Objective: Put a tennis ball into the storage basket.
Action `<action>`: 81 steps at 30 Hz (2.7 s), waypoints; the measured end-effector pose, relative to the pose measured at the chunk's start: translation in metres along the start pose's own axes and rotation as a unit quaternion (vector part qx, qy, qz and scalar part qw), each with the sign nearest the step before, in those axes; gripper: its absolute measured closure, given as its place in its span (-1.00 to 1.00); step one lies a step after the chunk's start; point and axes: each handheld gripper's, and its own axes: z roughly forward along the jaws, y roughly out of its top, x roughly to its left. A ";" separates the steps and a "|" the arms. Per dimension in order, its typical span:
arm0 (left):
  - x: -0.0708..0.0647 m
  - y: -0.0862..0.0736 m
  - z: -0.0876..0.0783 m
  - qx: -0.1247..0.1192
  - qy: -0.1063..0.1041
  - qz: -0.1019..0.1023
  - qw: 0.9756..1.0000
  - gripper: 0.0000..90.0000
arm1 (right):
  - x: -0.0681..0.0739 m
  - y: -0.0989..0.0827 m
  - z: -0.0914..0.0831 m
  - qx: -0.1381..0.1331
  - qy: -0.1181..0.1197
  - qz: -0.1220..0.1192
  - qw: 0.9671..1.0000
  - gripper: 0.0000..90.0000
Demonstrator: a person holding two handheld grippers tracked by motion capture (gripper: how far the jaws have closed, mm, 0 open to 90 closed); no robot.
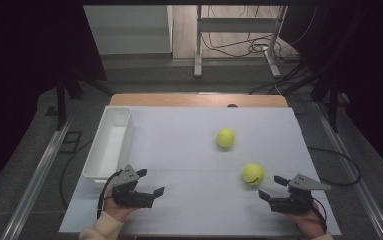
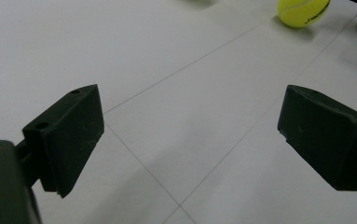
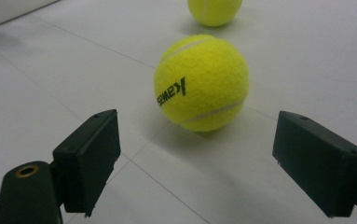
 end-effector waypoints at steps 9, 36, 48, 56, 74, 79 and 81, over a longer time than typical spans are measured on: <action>-0.002 0.001 0.004 0.003 0.004 0.001 1.000 -0.83 | -0.003 -0.001 -0.003 -0.001 0.000 0.005 1.000 -0.65; -0.004 0.004 0.002 0.003 0.008 0.002 1.000 -0.83 | 0.000 0.003 0.000 -0.002 -0.002 -0.009 1.000 -0.64; -0.012 0.012 0.005 0.008 0.004 0.013 1.000 -0.83 | 0.000 0.005 0.000 -0.005 -0.001 -0.014 1.000 -0.64; -0.013 0.022 0.009 0.007 0.002 0.016 1.000 -0.83 | -0.002 0.005 -0.001 -0.007 -0.004 -0.011 1.000 -0.64; -0.020 0.040 0.028 0.021 -0.009 0.031 0.999 -0.84 | -0.002 0.004 0.002 0.001 0.000 -0.012 1.000 -0.64; -0.022 0.045 0.031 0.019 -0.011 0.032 0.999 -0.84 | -0.002 0.003 0.003 0.001 0.002 -0.012 1.000 -0.64; -0.023 0.048 0.033 0.015 -0.010 0.032 0.999 -0.84 | -0.002 0.003 0.002 0.000 0.003 -0.012 1.000 -0.64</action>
